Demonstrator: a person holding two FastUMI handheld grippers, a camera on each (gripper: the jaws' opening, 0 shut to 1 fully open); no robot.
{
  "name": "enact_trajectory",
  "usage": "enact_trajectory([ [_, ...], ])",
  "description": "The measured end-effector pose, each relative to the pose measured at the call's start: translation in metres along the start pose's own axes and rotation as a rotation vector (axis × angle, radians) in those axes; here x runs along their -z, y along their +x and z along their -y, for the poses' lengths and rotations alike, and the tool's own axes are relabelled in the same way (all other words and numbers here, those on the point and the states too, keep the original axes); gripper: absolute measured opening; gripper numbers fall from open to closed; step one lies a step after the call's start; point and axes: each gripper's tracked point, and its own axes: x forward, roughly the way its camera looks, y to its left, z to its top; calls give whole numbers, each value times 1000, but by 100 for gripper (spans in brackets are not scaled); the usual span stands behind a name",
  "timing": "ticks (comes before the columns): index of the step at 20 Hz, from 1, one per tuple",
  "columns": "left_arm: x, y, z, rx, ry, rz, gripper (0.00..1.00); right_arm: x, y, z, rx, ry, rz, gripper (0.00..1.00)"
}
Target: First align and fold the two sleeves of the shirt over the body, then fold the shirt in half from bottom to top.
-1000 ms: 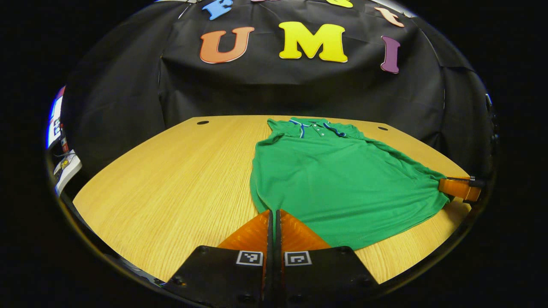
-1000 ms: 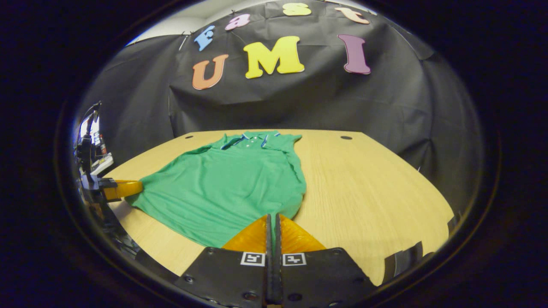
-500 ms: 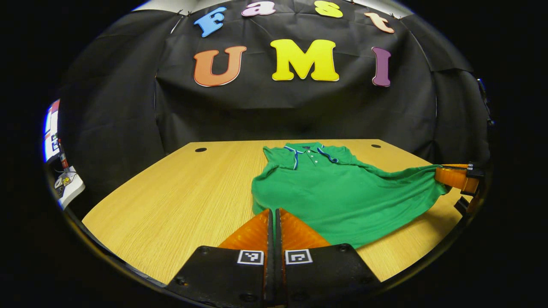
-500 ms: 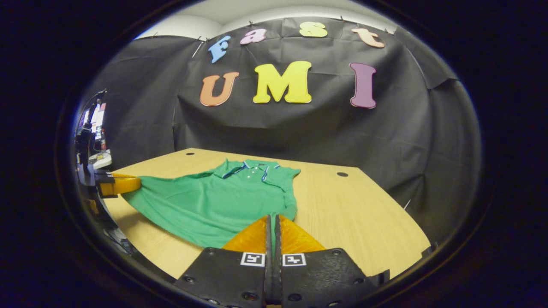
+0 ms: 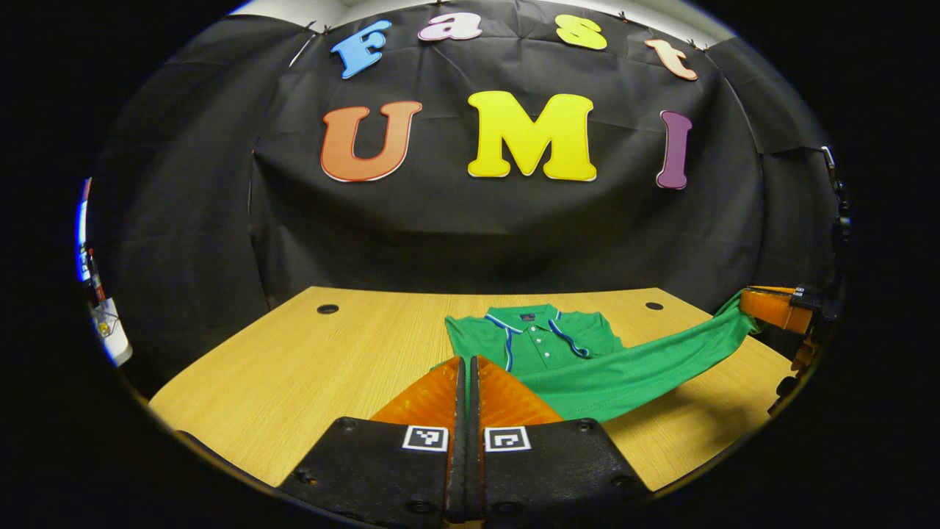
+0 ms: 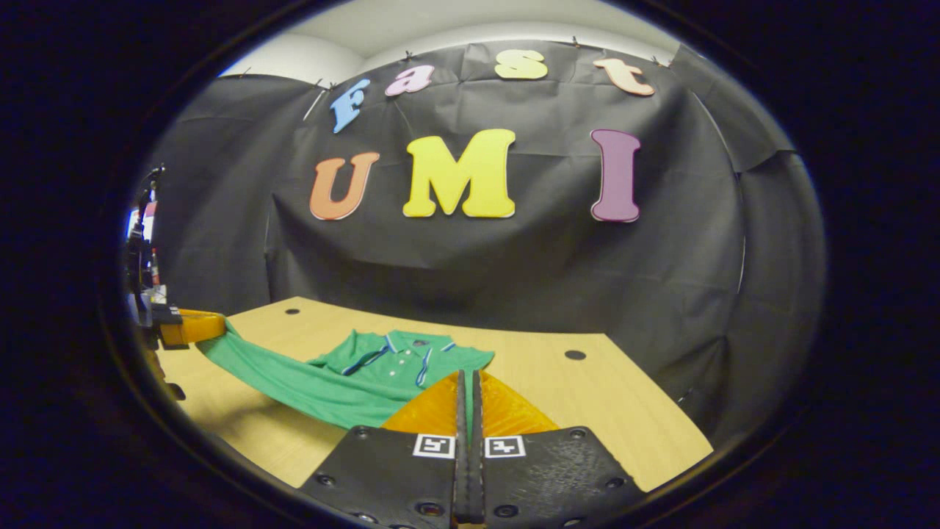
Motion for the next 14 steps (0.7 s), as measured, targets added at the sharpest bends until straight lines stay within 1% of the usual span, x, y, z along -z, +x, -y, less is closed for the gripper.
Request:
enact_trajectory([
  [3, -42, 47, -6, -6, 8, 56, 6, -22, 51, -3, 23, -20, 28, 0],
  [6, -66, 103, -15, -16, 16, 78, 5, -35, 110, -8, 46, -58, 25, 0],
  [10, -68, 183, -26, -11, 21, 50, 6, -50, 186, -3, 110, -91, 30, 0],
  [12, -62, 221, -28, 1, -4, 32, 6, -48, 218, -4, 122, -106, 15, 0],
  [14, -53, 257, -32, -4, -13, 11, 6, -41, 253, -2, 133, -103, -7, 0],
])
